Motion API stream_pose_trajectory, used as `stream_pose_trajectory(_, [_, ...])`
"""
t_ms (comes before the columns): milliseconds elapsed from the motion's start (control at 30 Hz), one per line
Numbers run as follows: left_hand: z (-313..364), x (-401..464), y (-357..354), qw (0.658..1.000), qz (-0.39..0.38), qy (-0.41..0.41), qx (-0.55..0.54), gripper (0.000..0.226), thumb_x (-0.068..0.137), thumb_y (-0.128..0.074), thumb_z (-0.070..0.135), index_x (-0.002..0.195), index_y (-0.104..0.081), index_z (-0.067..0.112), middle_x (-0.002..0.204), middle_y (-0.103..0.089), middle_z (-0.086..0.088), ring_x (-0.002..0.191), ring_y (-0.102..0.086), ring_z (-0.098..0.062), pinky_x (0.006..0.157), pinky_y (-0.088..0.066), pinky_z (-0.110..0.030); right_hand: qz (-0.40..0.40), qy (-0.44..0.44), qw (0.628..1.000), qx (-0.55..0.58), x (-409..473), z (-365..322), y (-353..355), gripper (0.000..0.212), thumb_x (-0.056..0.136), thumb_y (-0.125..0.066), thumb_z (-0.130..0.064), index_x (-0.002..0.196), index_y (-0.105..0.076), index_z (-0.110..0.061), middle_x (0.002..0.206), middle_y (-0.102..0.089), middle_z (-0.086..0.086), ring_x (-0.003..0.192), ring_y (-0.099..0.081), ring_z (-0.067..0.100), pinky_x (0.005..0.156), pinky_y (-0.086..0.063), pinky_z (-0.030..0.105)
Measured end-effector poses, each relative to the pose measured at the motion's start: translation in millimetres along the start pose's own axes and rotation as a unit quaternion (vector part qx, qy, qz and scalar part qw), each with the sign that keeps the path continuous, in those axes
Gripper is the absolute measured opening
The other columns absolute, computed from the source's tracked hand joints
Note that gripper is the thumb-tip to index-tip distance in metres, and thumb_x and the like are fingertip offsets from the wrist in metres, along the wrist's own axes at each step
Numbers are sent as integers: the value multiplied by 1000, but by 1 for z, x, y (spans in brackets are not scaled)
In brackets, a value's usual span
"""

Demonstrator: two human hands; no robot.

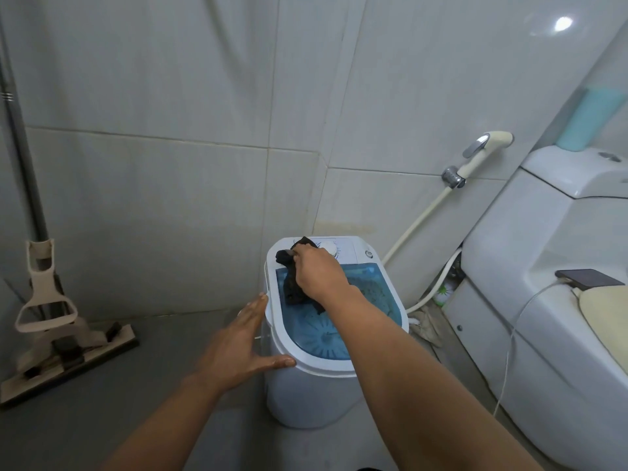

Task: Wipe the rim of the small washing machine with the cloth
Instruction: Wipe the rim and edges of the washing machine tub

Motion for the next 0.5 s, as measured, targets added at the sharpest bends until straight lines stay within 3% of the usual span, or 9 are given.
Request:
stream_pose_trajectory(100, [0, 0, 2, 1000, 1, 0, 7, 135, 55, -60, 98, 161, -4, 35, 167, -8, 19, 154, -15, -6, 122, -32, -40, -9, 10, 1000, 19, -7, 14, 12, 30, 103, -41, -21, 118, -65, -12, 108, -72, 16, 100, -63, 37, 80, -51, 43])
stream_pose_trajectory(200, [-1, -1, 2, 1000, 2, -1, 12, 135, 54, -60, 98, 161, -6, 35, 167, -9, 19, 154, -14, -5, 122, -31, -38, -12, 18, 999, 39, -15, 36, 24, 30, 102, -43, -24, 116, -67, -15, 113, -73, 11, 107, -64, 36, 90, -52, 46])
stream_pose_trajectory(500, [2, -1, 4, 1000, -4, 5, 11, 137, 53, -57, 100, 161, -5, 35, 167, -8, 18, 154, -12, -6, 123, -28, -41, 45, -56, 996, 59, -23, 97, 49, 30, 103, -47, -17, 121, -69, -11, 117, -73, 15, 110, -64, 36, 93, -50, 37])
Point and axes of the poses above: each hand's wrist, its own x-axis towards the middle knuckle, its own y-axis out of the back of the hand, z = x × y, the point moved 1 cm from there along x, towards the middle knuckle
